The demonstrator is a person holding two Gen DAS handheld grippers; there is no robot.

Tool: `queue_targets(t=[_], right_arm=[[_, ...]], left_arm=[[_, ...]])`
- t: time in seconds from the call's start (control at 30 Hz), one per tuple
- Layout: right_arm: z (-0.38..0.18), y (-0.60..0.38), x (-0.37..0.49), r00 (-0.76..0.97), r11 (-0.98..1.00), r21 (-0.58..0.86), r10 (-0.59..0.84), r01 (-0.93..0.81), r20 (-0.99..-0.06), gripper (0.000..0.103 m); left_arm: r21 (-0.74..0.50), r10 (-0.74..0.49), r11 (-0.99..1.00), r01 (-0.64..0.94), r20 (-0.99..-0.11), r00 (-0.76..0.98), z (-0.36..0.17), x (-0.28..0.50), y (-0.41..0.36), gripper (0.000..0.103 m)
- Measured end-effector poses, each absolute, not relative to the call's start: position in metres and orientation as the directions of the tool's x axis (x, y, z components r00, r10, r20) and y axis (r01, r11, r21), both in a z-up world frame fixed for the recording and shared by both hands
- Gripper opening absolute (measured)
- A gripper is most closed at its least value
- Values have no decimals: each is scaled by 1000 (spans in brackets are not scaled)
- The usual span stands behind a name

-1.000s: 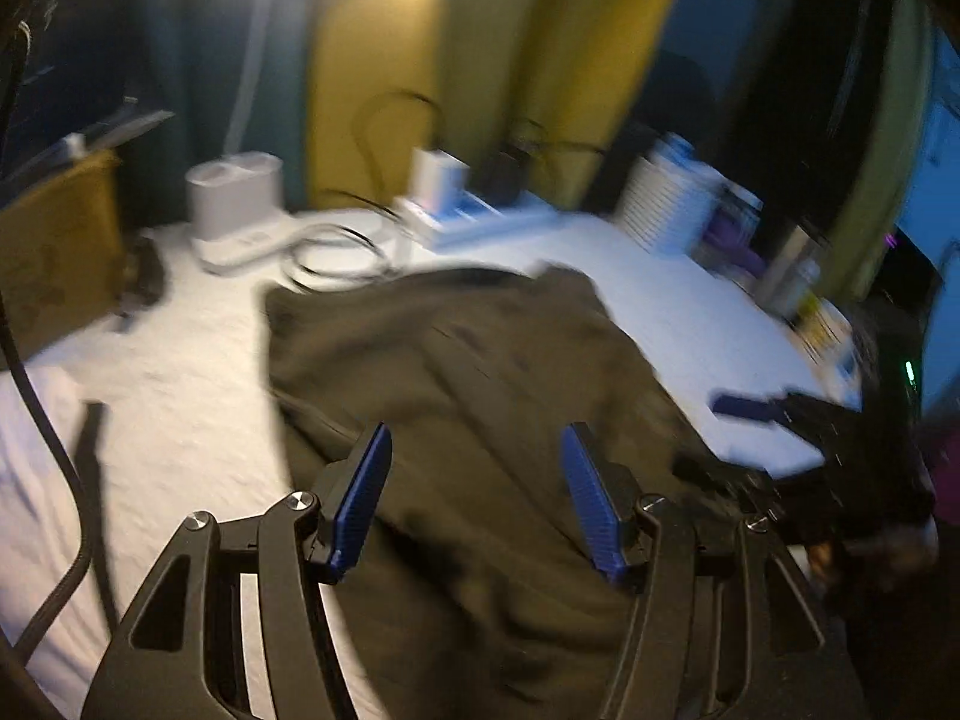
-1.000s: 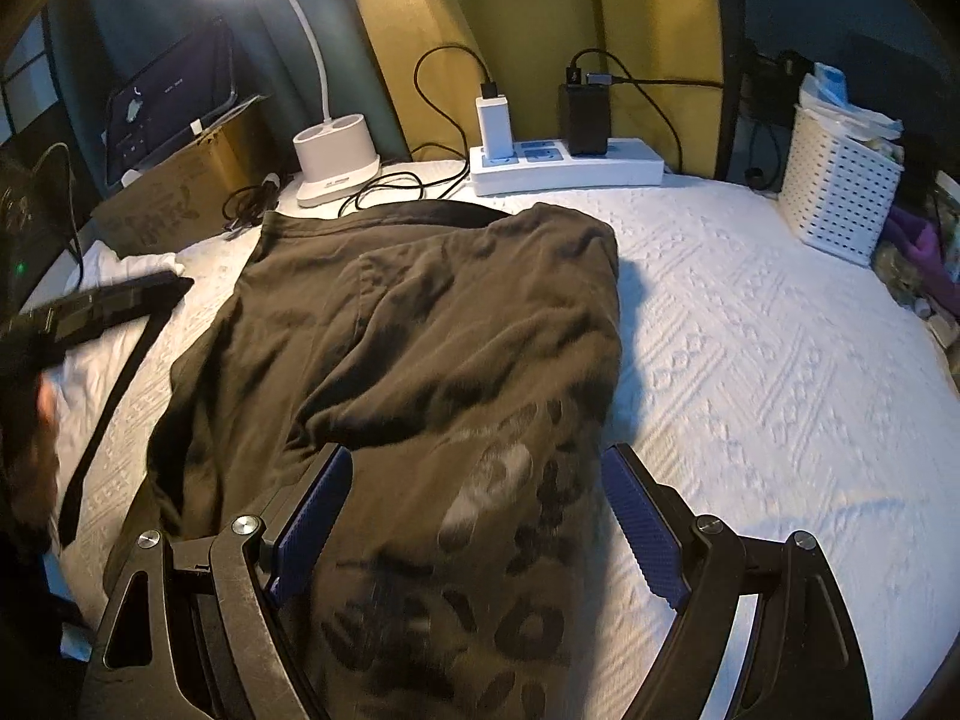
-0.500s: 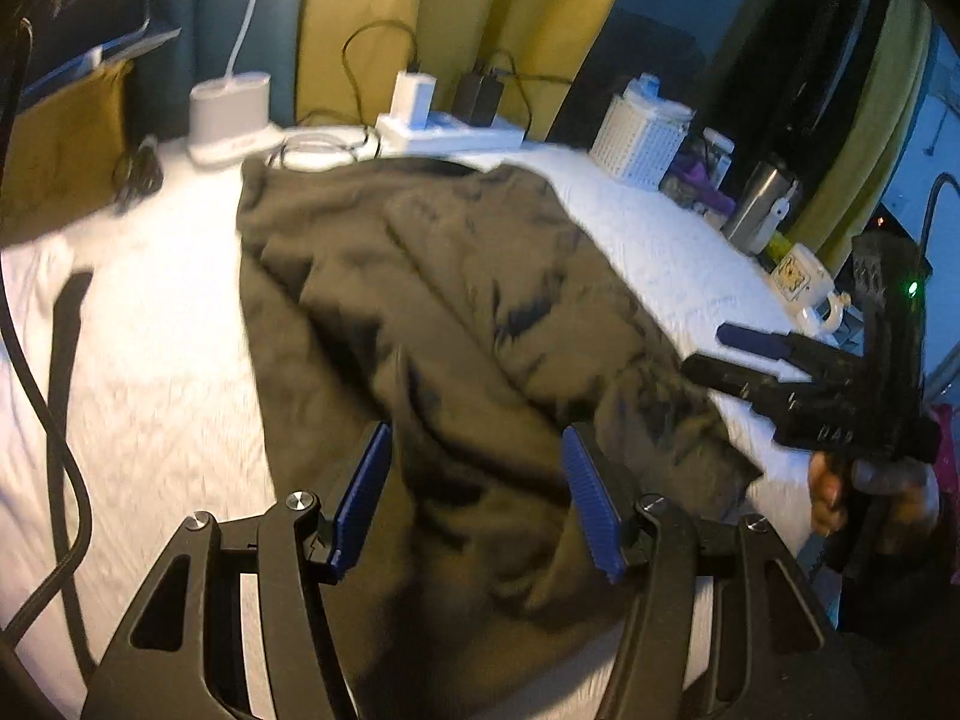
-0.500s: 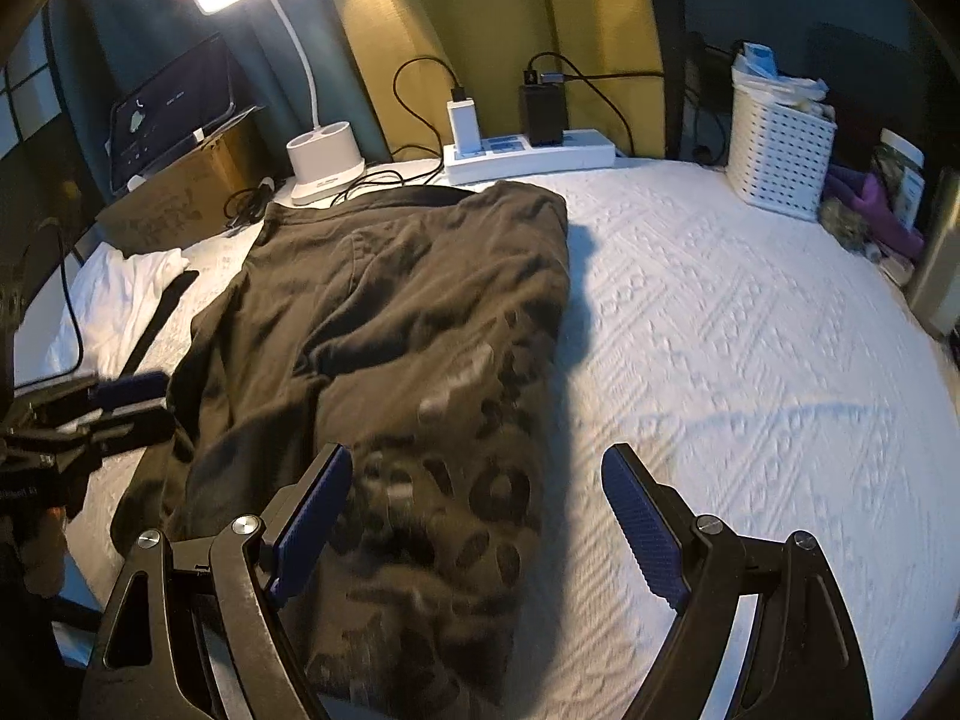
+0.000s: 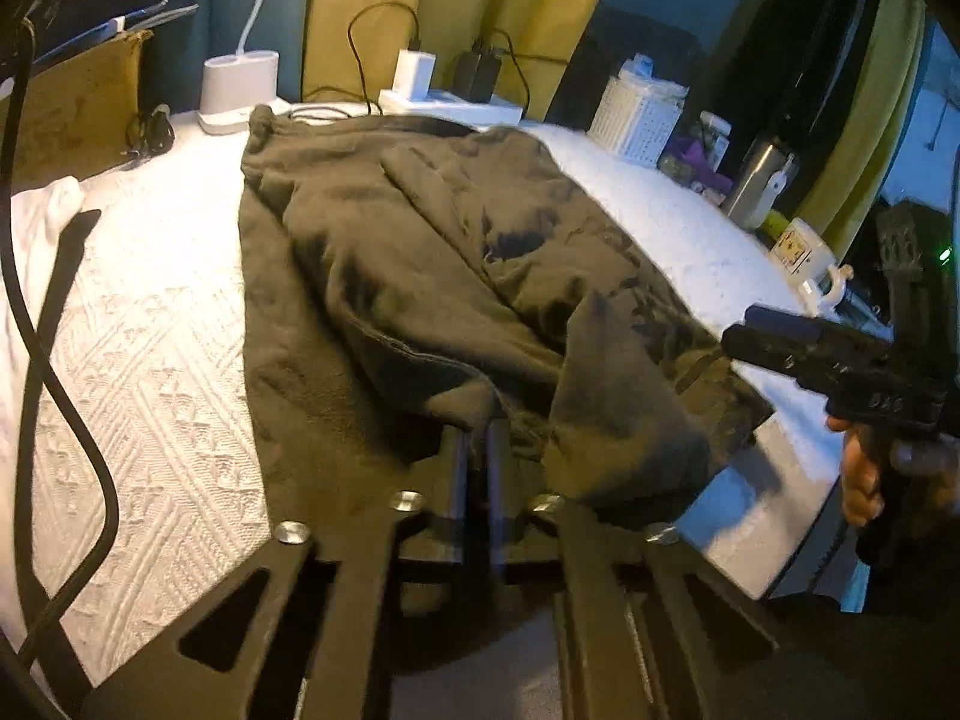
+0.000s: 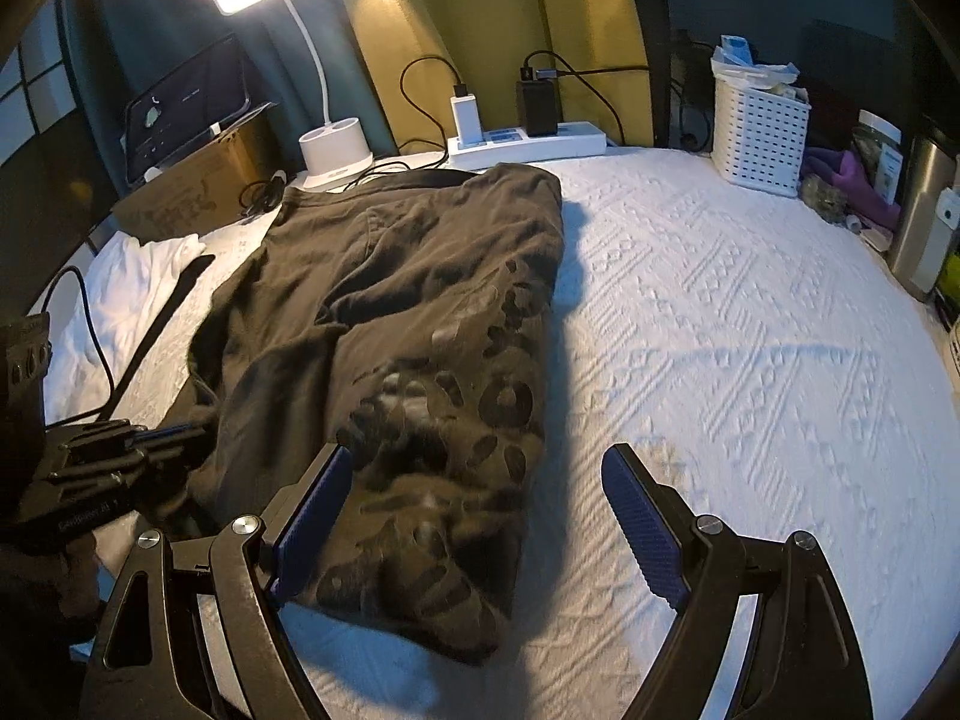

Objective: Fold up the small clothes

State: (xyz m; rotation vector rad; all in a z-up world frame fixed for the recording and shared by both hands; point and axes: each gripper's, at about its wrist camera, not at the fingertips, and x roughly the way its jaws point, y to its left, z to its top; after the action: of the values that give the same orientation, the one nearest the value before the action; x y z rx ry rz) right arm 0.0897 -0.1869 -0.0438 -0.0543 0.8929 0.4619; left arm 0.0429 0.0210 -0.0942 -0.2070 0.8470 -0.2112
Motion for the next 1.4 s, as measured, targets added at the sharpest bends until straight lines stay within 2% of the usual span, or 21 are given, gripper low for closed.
queue_targets(t=[0.2, 0.47, 0.73, 0.83, 0.87, 0.93, 0.97, 1.0, 1.1, 1.17, 1.2, 1.23, 1.27, 1.33, 1.4], right_arm=[[-46, -185, 86, 530, 901, 148, 365, -407, -765, 86], [-51, -167, 84, 504, 881, 126, 372, -455, -780, 86], [-66, -163, 81, 492, 880, 76, 331, -469, -805, 86], [-64, -166, 80, 500, 882, 83, 338, -464, -797, 86], [-63, -168, 80, 504, 884, 83, 336, -460, -796, 86], [-62, -171, 81, 507, 887, 89, 338, -452, -793, 86], [-61, -173, 80, 508, 888, 91, 339, -450, -792, 86], [-61, -173, 80, 509, 889, 93, 340, -449, -791, 86], [-59, -177, 78, 513, 890, 94, 341, -446, -788, 86], [-58, -181, 78, 517, 892, 97, 342, -442, -785, 86], [-58, -182, 77, 518, 893, 98, 341, -440, -784, 86], [-58, -185, 77, 521, 895, 99, 339, -434, -783, 86], [-58, -187, 78, 522, 897, 101, 338, -430, -783, 86], [-60, -191, 80, 524, 901, 105, 335, -420, -783, 86], [-62, -193, 82, 522, 905, 108, 332, -412, -785, 86]], left_arm=[[-296, -266, 952, 72, -692, 671, -78, 25, 40, 2], [-315, -259, 949, 19, -745, 615, -99, 11, 55, 2], [-273, -221, 962, 6, -763, 607, -86, 5, 56, 3], [-251, -193, 968, 6, -732, 653, -66, 2, 57, 4], [-249, -190, 968, 8, -718, 670, -59, 3, 56, 6], [-256, -210, 966, 37, -689, 693, -52, 5, 49, 21], [-256, -220, 965, 53, -685, 695, -51, 9, 43, 43], [-260, -232, 963, 67, -678, 698, -51, 12, 38, 56], [-258, -265, 959, 113, -689, 674, -63, 30, 20, 57], [-261, -277, 957, 122, -715, 642, -75, 42, 14, 56], [-264, -280, 957, 122, -726, 628, -82, 47, 12, 50], [-254, -273, 960, 120, -746, 607, -91, 50, 11, 36], [-240, -263, 963, 119, -761, 593, -94, 50, 10, 12], [-222, -252, 967, 126, -763, 595, -95, 45, 10, 3], [-225, -248, 968, 114, -757, 605, -91, 36, 15, 1]])
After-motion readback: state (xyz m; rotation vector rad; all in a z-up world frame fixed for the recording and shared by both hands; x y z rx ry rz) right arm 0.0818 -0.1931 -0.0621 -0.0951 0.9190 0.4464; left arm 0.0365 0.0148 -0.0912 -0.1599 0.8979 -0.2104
